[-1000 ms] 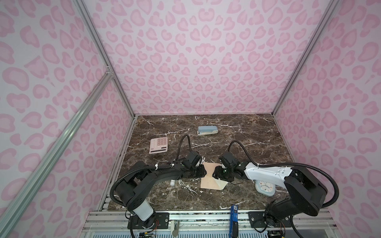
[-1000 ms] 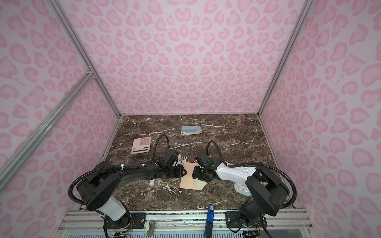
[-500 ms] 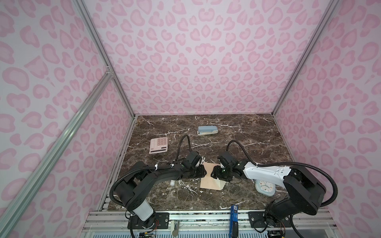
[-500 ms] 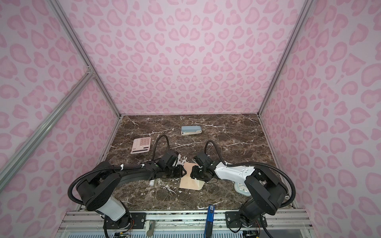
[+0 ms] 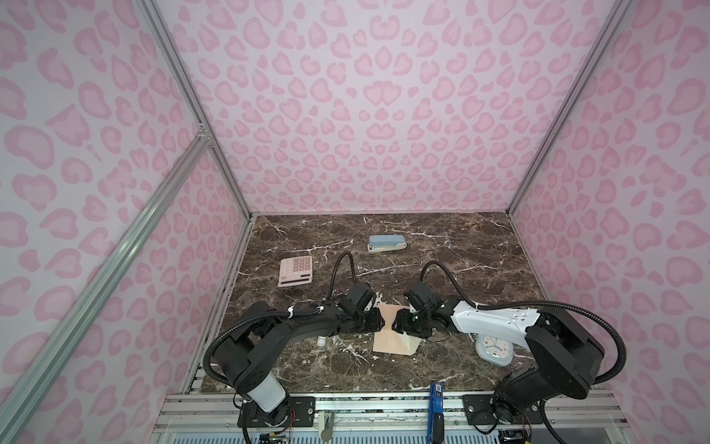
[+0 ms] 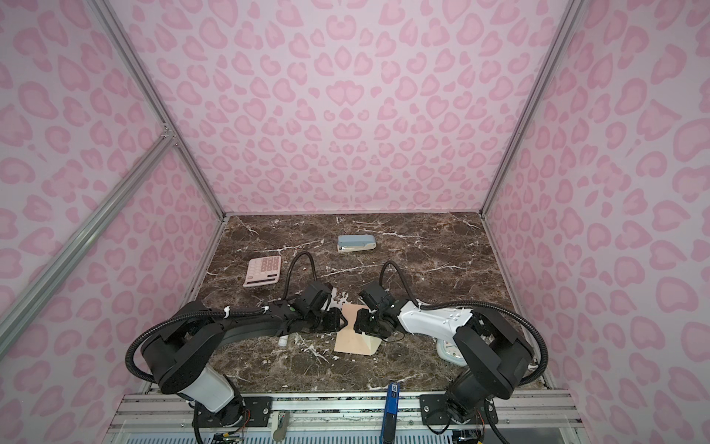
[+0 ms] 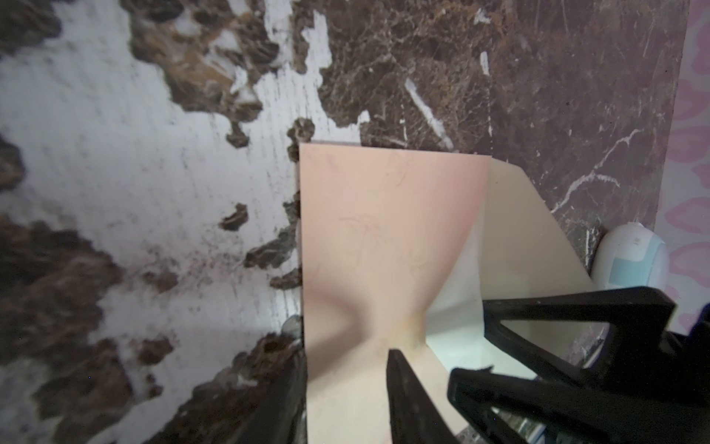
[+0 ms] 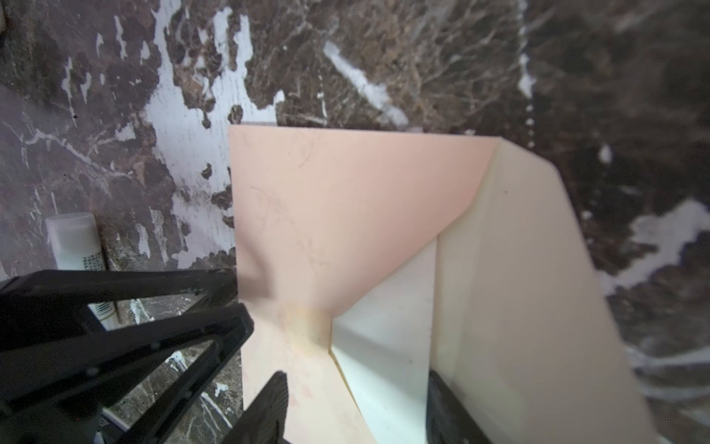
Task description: Place the letter into the envelope and seal it
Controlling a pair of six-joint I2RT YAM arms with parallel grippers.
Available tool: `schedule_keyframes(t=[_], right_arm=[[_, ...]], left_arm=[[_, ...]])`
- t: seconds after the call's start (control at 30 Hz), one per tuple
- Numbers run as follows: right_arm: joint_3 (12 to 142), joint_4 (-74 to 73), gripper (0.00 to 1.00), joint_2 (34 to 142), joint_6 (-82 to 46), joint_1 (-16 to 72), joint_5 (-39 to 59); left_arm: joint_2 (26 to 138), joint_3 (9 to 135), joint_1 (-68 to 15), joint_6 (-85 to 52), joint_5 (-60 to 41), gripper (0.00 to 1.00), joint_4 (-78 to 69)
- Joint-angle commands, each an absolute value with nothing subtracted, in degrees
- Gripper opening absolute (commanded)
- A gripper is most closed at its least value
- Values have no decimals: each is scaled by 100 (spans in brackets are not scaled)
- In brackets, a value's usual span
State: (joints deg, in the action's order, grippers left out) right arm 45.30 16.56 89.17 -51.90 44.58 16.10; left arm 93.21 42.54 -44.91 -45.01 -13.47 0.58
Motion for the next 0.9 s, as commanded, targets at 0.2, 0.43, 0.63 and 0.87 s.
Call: schedule_keyframes(t=[0.2, 0.43, 0.63, 0.87], right_arm=[[4656, 1714, 58, 9031, -5265, 4535, 1617], [4745, 1979, 58, 9005, -5113, 4535, 1416], [4852, 2366, 60, 8832, -4889, 4535, 1075], [4951, 2651, 62, 8551, -4711, 4528, 919]], left_arm=[[9369, 4298, -4487, -4509, -1323, 39, 323], [9309, 4328, -4487, -4486, -1276, 39, 387], [9223, 4342, -4491, -4473, -1214, 40, 456], [9138, 4383, -4489, -4480, -1156, 42, 560]])
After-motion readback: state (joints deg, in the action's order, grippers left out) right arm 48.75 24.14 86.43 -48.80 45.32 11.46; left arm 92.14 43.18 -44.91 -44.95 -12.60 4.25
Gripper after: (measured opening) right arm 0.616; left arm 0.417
